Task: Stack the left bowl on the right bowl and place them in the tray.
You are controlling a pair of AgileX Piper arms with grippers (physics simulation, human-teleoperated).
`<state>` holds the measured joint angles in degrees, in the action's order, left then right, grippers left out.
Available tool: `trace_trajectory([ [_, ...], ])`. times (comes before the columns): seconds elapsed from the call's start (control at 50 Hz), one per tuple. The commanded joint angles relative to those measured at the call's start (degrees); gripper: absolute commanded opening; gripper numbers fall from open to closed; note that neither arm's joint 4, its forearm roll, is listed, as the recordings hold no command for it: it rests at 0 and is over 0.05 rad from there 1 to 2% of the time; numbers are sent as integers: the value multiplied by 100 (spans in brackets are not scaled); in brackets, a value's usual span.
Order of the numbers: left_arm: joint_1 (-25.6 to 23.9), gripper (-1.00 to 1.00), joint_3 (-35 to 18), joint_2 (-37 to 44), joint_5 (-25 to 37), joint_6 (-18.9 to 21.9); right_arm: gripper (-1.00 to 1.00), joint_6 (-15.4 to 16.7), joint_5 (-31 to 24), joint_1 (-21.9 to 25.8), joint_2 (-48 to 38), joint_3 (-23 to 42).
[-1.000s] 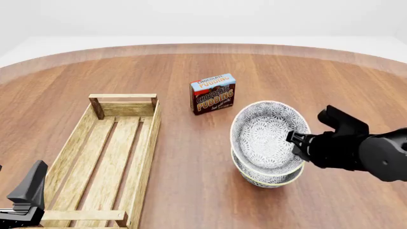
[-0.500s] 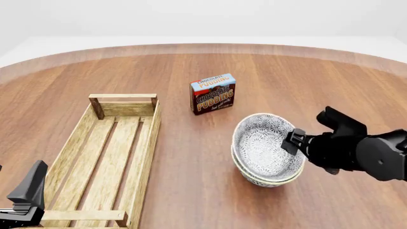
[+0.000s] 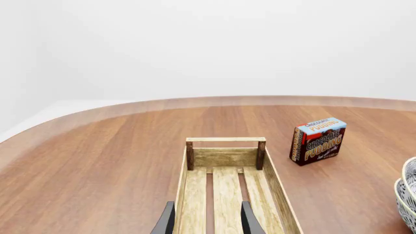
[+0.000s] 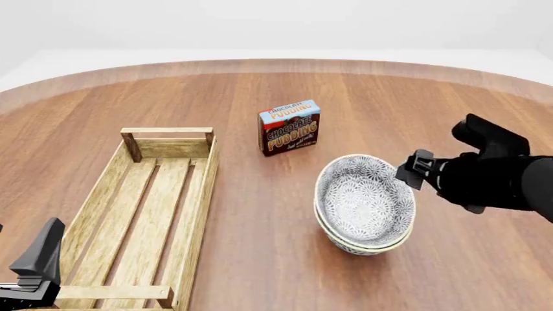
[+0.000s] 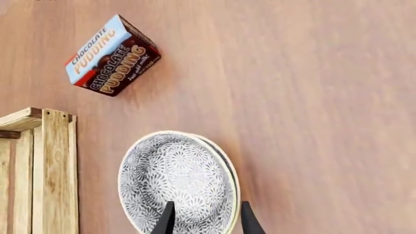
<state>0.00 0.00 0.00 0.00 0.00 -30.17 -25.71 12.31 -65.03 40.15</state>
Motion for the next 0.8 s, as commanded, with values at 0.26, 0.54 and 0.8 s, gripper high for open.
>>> trace_trajectory([
  [0.26, 0, 100, 0, 0, 0, 0, 100, -245, 135, 638, 749, -510],
  [0.54, 0, 100, 0, 0, 0, 0, 100, -527, 831, 432, 660, -1174],
  [0.8, 0, 100, 0, 0, 0, 0, 100, -615, 1017, 323, 817, -1558],
])
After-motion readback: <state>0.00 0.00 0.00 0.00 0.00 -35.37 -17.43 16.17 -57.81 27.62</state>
